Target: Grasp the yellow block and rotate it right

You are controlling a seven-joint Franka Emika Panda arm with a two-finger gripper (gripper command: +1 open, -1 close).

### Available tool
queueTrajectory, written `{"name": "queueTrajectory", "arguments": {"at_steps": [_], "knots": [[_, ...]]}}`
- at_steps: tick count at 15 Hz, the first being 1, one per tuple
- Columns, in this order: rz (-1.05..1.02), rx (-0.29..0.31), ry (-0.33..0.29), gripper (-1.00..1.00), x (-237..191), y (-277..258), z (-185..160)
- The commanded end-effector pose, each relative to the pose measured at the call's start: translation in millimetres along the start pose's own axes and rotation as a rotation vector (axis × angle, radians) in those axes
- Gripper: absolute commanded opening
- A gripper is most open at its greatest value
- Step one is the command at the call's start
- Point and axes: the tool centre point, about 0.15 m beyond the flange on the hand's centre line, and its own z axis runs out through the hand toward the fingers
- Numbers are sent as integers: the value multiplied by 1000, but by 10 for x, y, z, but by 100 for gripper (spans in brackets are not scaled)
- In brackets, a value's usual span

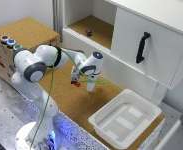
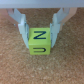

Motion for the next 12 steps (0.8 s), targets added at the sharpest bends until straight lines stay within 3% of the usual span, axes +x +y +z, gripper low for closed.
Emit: {"name": "queueTrajectory", "arguments": {"at_steps": [1,5,8,9,12], "knots": [[101,82,37,-100,-208,100,77],[100,127,56,-100,-294,-90,48],[160,182,5,-100,-324,-90,104],[159,183,-6,100,-329,-104,98],[75,243,7,100,-344,-203,3]]}}
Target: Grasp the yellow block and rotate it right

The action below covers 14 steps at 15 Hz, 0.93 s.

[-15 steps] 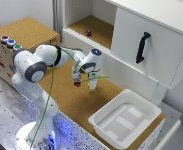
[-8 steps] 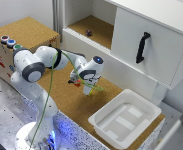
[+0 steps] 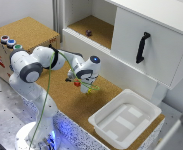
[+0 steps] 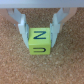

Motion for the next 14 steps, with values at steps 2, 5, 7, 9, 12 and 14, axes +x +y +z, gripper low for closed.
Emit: {"name": "queueTrajectory", "arguments": {"at_steps": [2,5,7,9,12,14], "knots": [[-90,185,-8,100,-117,39,-112],[-178,191,-15,100,-186,230,-208],[-292,201,-54,100,-247,305,-284],[-456,176,-78,100,-345,319,-384],[-685,82,-106,100,-484,556,-518],[-811,11,-115,100,-477,703,-606]]}}
